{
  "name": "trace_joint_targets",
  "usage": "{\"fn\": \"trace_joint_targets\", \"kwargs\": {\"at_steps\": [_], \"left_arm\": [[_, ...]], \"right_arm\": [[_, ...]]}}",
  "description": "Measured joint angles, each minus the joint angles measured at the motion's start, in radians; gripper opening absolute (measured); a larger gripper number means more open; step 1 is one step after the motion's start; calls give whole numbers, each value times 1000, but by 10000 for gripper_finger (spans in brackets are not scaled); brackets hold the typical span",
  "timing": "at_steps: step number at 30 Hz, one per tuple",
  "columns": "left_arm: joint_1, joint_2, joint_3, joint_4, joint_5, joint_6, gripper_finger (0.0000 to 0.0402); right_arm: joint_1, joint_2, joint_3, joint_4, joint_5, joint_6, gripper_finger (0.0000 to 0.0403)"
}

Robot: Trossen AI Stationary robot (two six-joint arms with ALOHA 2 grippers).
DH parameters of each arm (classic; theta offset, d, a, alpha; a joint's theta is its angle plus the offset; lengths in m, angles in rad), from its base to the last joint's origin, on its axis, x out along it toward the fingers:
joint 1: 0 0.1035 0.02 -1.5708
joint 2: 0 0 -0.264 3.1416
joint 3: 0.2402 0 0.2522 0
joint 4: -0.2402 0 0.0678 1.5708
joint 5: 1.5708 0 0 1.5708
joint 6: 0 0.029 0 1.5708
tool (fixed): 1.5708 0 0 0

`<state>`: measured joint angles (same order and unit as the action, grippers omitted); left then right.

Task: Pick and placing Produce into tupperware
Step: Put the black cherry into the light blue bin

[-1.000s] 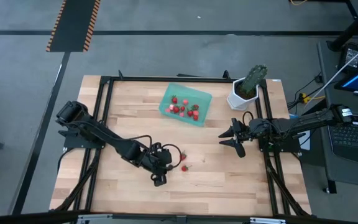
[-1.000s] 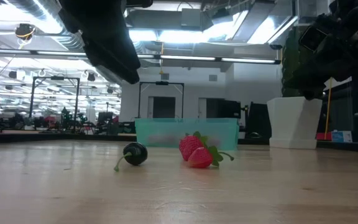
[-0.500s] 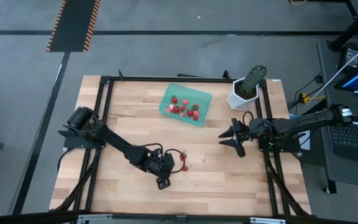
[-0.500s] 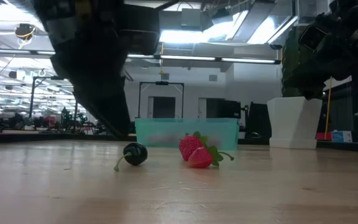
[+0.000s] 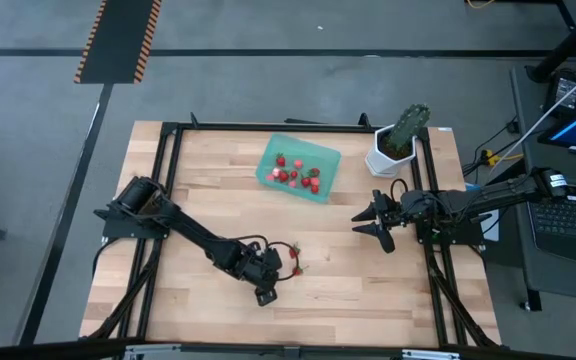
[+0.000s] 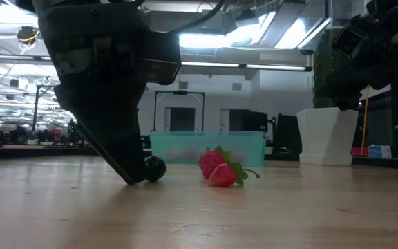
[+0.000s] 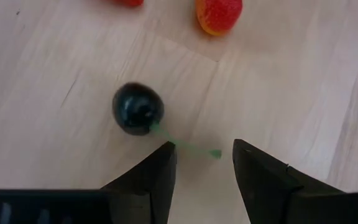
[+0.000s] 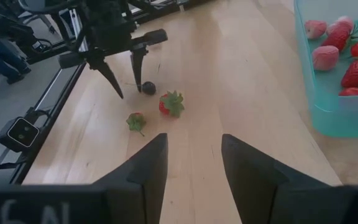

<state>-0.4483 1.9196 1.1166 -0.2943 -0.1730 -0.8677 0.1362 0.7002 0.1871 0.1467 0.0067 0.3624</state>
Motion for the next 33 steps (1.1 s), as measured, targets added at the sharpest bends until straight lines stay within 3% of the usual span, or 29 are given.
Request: {"fn": "trace_joint_targets", "kwargs": {"at_steps": [21,33], "left_arm": [[18,12,-1,-6,0,38,148],[22,13,-2,-55,-69,-13,39]], "right_arm": [[0,0,0,0,0,1,154],[0,0,0,0,-1,2,154]]}}
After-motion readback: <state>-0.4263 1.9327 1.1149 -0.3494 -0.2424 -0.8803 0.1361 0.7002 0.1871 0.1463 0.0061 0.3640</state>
